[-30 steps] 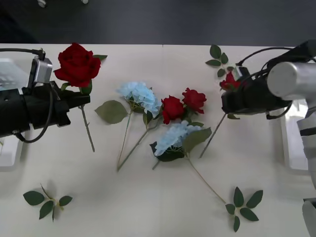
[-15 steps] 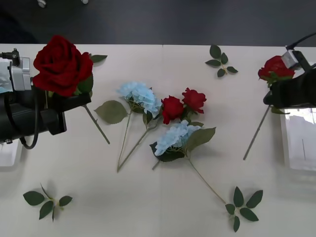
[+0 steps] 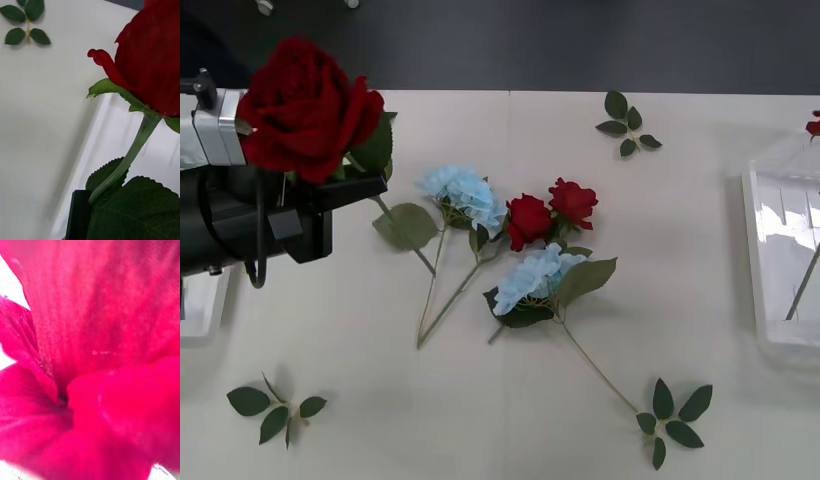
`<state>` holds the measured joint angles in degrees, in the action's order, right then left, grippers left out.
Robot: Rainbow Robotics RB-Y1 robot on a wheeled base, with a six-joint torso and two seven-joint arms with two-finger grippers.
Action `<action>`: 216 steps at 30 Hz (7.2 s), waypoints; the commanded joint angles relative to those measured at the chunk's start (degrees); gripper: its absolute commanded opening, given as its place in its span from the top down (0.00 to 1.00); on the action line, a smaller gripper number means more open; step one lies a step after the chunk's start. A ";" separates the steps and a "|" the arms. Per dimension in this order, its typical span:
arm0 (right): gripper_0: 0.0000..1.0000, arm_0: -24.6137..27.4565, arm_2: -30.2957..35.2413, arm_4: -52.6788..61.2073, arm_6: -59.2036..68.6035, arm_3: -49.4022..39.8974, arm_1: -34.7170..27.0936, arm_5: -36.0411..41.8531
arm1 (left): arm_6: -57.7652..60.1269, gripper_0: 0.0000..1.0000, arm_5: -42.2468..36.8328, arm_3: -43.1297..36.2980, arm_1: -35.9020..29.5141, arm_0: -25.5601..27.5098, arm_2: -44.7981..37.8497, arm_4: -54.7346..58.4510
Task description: Put the red flowers into the right box and the blue flowers into the left box
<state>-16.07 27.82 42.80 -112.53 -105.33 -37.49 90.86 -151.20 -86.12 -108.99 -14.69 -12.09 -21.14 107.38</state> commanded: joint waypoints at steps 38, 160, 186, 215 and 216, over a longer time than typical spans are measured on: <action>1.00 3.77 -1.63 -23.29 -20.97 9.18 -2.06 -15.27 | 3.54 1.00 -10.30 -1.58 11.53 -13.57 1.72 -11.05; 1.00 -0.89 -55.77 36.83 -24.23 -8.66 10.51 -56.85 | 3.54 1.00 -10.30 -1.58 11.53 -13.57 1.72 -11.05; 1.00 1.75 -45.66 42.89 -24.75 -11.21 7.17 -49.64 | 3.54 0.00 -10.30 -1.58 11.53 -13.57 1.72 -11.05; 1.00 9.48 5.93 39.02 -20.71 -11.21 0.40 -4.46 | 19.19 0.00 0.60 -13.88 3.79 -0.83 5.50 -28.63; 1.00 9.75 6.28 37.88 -20.62 -10.77 -0.22 -4.46 | 20.77 0.00 0.78 -14.24 3.62 -0.48 5.59 -29.69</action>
<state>-7.36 33.90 82.84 -134.91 -116.29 -34.09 86.36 -135.14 -86.26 -120.28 -10.15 -13.31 -15.02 79.48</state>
